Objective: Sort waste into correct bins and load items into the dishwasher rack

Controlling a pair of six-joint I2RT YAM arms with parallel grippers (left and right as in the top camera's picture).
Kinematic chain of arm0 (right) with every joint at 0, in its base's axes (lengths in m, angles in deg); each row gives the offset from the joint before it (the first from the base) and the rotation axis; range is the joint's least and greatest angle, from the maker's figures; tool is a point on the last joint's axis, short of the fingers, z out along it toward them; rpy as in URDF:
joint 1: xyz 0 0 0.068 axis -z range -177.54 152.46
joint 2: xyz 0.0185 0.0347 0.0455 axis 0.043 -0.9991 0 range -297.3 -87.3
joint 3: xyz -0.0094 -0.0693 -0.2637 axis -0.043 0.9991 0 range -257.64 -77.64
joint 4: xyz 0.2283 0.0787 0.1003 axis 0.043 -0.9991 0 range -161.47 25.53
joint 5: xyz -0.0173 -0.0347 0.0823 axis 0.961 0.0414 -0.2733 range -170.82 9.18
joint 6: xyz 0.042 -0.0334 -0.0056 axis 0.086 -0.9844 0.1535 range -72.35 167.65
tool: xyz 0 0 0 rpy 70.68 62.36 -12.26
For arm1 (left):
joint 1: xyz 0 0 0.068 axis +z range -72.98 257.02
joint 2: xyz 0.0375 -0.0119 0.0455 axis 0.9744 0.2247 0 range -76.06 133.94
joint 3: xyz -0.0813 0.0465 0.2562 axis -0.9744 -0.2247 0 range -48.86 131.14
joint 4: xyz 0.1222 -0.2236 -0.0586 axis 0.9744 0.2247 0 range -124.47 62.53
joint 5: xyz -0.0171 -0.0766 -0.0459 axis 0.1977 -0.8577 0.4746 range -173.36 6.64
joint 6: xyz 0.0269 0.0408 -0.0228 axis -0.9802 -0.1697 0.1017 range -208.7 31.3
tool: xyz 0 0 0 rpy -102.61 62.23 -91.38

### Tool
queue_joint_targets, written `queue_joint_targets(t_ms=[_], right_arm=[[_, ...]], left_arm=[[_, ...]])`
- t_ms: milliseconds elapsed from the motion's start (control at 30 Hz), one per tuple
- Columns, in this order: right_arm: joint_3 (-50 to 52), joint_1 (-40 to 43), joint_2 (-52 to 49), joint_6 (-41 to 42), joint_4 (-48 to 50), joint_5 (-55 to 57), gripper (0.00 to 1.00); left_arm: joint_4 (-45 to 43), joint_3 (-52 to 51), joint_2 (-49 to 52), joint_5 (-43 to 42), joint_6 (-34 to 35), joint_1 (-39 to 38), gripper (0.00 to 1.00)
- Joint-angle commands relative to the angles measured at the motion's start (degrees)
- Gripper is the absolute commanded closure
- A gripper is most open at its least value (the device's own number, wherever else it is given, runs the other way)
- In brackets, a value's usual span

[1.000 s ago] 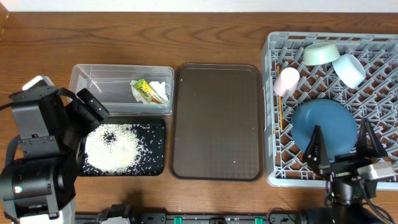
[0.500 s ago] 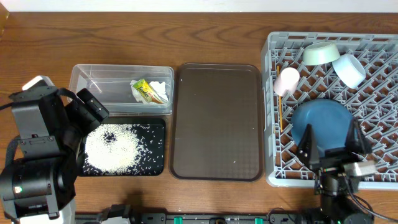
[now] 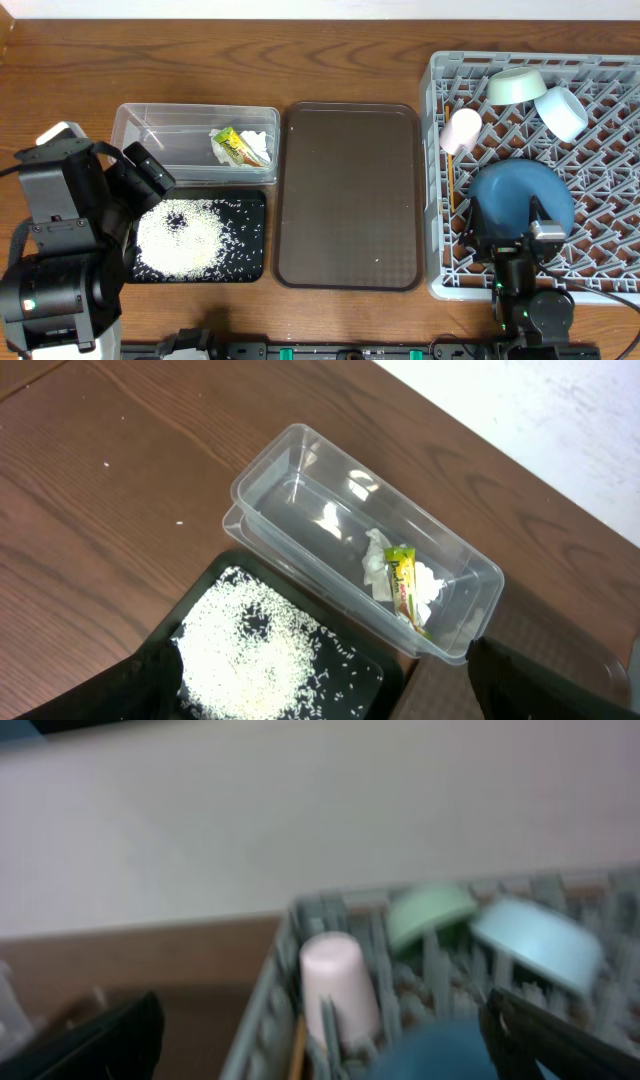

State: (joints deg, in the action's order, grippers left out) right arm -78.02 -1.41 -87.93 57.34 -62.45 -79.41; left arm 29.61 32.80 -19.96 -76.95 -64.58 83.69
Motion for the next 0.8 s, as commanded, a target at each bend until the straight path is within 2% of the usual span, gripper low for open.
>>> queue_joint_targets(t_ms=[0,67,767], right_arm=[[0.1,-0.7,0.3,0.5,-3.5,3.1,0.01],[0.1,-0.7,0.3,0.5,-6.1,3.1,0.01],[0.1,-0.7,0.3,0.5,-5.9,2.9,0.01]], left_arm=[[0.0,0.9,0.0,0.7,-0.5,0.3,0.06],[0.0,0.9,0.0,0.7,-0.5,0.3,0.06],[0.0,0.9,0.0,0.7,-0.5,0.3,0.06]])
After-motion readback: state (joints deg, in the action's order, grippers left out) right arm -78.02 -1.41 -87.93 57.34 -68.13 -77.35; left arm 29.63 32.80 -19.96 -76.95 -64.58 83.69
